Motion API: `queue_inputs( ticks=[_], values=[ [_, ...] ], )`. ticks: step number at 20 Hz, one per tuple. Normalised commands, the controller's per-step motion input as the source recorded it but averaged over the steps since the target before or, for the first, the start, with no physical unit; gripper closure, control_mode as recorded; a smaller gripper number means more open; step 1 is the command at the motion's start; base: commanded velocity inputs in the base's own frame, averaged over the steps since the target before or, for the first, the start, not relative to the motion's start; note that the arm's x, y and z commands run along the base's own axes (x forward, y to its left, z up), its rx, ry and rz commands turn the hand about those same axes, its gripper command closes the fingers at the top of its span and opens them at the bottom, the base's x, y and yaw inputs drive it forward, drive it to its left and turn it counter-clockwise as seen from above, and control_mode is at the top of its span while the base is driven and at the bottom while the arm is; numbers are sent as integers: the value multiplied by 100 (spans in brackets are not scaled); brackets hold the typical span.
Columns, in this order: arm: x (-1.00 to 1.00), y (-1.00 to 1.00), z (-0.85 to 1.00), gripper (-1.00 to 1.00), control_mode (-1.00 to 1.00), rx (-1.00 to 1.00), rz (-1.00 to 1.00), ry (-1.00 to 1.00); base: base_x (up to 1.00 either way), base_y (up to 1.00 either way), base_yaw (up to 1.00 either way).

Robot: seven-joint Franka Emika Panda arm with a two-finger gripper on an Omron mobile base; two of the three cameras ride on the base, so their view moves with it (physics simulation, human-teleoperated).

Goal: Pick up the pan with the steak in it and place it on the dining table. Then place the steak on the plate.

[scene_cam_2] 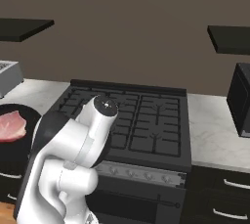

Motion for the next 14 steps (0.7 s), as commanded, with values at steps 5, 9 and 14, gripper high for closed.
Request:
queue_inputs(
  ticks=[5,9,14],
  values=[
    [0,0,0,100,100,0,0,0,-15,0,3],
    [0,0,0,100,100,0,0,0,-42,-3,21],
    [0,0,0,100,100,0,0,0,-38,-2,29]
  ],
)
